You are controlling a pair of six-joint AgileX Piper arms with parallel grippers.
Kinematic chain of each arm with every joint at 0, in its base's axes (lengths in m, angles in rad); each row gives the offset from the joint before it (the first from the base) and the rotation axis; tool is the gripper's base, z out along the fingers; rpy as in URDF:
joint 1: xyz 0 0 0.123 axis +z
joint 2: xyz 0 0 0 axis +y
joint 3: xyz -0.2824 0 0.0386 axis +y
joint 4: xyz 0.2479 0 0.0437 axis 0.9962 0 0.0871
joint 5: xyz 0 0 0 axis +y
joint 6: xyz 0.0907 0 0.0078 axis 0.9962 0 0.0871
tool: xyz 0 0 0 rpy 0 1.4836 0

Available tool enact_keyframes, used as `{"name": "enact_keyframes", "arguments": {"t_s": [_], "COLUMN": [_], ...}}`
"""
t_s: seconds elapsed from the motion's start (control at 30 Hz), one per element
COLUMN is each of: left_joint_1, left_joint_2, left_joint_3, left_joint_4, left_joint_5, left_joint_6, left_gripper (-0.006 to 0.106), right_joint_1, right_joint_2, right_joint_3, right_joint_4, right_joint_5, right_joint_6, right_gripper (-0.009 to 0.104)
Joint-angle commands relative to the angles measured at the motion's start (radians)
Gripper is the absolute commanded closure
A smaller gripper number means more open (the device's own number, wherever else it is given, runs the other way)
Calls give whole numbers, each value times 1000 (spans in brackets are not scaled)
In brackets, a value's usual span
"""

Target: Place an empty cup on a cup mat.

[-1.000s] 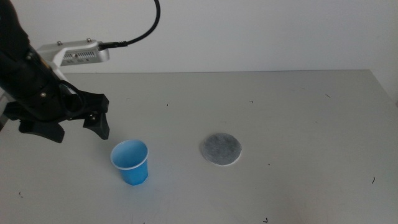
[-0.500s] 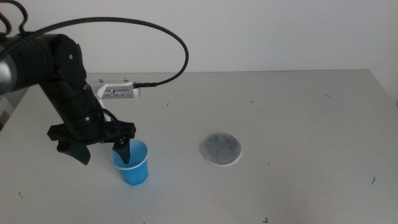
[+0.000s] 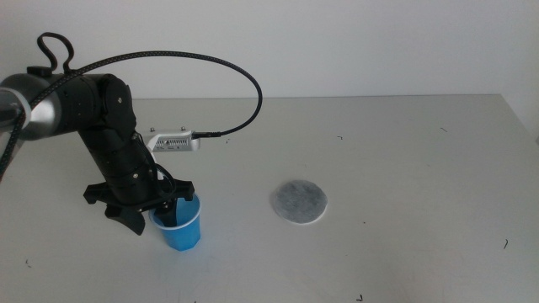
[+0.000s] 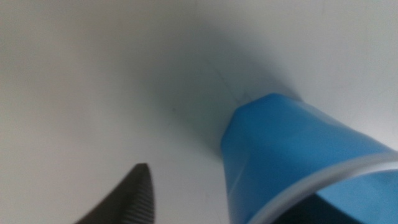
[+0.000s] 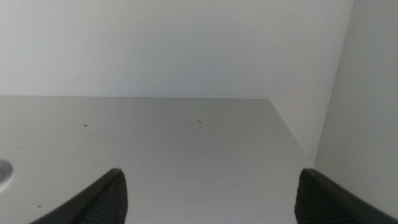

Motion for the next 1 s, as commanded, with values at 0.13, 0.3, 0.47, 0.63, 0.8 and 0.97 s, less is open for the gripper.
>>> {"name": "enact_keyframes", "arguments": {"t_s": [0.13,0.3,0.47,0.63,0.8,0.97], "left_joint_1": [-25,-83,-170,-248,-312,-356], "left_joint_2": [-61,-66,-16,108,243,341], "left_joint_3": [-37,-114,-290,-507,-716,-841], "left_joint_4": [-54,-50,-37,-31,-31,-22], "left_joint_5": [9,28,57,133,192,231], "left_joint_6": [4,-21,-84,-116,-149,-164], "left_gripper": [100,100,100,100,100,100], "right_joint_1": [1,1,1,1,1,1], "right_joint_2": [-19,-19,-19,-19,-19,-19], "right_joint_3": [-12,-12,-12,-12,-12,-12], "right_joint_4": [-9,-9,-9,-9,-9,-9], "right_joint_5": [-78,-78,-78,-78,-78,-78], "right_joint_6": [-8,-8,-8,-8,-8,-8], "right_gripper": [1,1,1,1,1,1]}}
